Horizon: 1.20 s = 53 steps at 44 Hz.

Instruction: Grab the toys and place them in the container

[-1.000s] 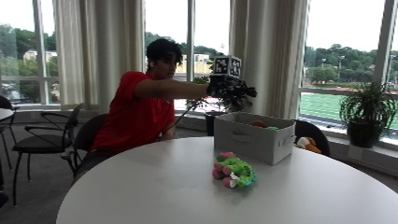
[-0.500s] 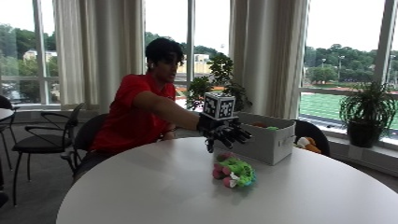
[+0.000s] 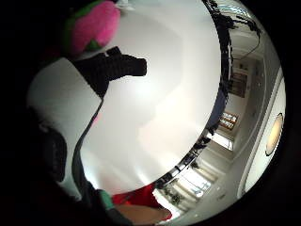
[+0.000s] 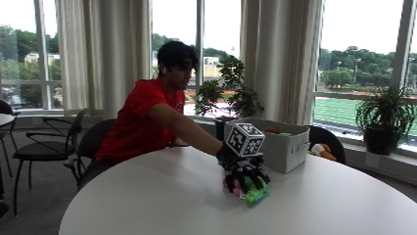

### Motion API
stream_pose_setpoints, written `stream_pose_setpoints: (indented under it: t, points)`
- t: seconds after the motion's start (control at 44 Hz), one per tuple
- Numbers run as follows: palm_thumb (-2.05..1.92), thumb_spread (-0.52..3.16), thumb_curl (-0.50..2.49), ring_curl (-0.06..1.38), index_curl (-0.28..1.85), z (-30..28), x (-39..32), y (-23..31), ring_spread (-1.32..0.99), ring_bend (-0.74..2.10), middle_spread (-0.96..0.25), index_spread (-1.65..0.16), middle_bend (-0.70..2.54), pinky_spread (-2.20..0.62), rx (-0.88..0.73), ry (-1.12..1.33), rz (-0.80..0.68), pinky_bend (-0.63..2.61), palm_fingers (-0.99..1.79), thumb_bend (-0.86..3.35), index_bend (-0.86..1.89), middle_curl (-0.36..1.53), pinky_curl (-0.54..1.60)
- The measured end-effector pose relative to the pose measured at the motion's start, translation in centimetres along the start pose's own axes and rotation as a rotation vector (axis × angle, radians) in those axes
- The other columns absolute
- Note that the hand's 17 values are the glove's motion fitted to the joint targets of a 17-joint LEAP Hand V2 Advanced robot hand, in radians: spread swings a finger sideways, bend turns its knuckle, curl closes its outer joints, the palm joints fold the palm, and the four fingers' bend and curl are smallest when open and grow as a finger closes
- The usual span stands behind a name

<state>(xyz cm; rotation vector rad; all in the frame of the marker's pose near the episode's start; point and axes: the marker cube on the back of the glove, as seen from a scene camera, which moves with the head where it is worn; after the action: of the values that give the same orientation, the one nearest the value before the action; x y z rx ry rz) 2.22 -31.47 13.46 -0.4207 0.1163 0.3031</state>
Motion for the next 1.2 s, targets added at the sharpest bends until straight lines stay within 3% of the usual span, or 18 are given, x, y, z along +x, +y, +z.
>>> stream_pose_setpoints:
  t: [0.091, 0.136, 0.227, 0.455, 0.636, 0.818, 0.977, 1.205]
  points:
    - [-0.01, 1.07, 0.36, 0.33, 0.15, -0.2, 0.0, 0.1, 0.08, 0.41, -0.01, -0.38, 0.09, 0.03, -0.056, 0.01, -0.024, 1.5, -0.13, -0.03, 0.12, 0.17, 0.38]
    - [0.08, 1.15, 0.37, 0.39, 0.14, -0.3, 0.2, 0.2, 0.03, 0.61, -0.04, -0.39, 0.11, -0.1, -0.075, 0.001, -0.033, 1.48, 0.09, 0.03, 0.09, 0.17, 0.38]
    - [0.13, 1.2, 0.37, 0.41, 0.13, -0.1, 0.5, 0.4, -0.03, 0.74, -0.07, -0.41, 0.12, -0.22, -0.072, -0.053, -0.046, 1.5, 0.18, 0.04, 0.11, 0.16, 0.36]
    - [0.45, 1.36, 0.43, 0.44, 0.22, 0.7, 0.8, 2.3, -0.26, 0.85, -0.23, -0.44, 0.21, -0.39, 0.258, -0.108, -0.035, 1.39, 0.69, 0.22, 0.36, 0.18, 0.33]
    - [0.65, 1.02, 0.58, 0.48, 0.32, -0.4, 1.4, 4.7, -0.38, 0.93, -0.35, -0.45, 0.52, -0.44, 0.375, -0.126, -0.061, 1.09, 1.15, 0.25, 0.53, 0.3, 0.29]
    - [0.69, 0.8, 0.69, 0.52, 0.41, -5.1, 2.5, 7.5, -0.4, 1.01, -0.38, -0.45, 0.69, -0.46, 0.405, -0.171, -0.069, 1.02, 1.21, 0.26, 0.63, 0.39, 0.32]
    - [0.7, 0.65, 0.78, 0.53, 0.47, -11.0, 2.4, 10.6, -0.4, 1.06, -0.39, -0.45, 0.76, -0.47, 0.528, -0.116, -0.078, 1.03, 1.18, 0.28, 0.65, 0.44, 0.35]
    - [0.69, 0.48, 0.89, 0.54, 0.56, -18.0, -1.6, 16.1, -0.39, 1.12, -0.39, -0.45, 0.81, -0.47, 0.607, -0.149, -0.177, 1.03, 1.15, 0.32, 0.65, 0.49, 0.39]
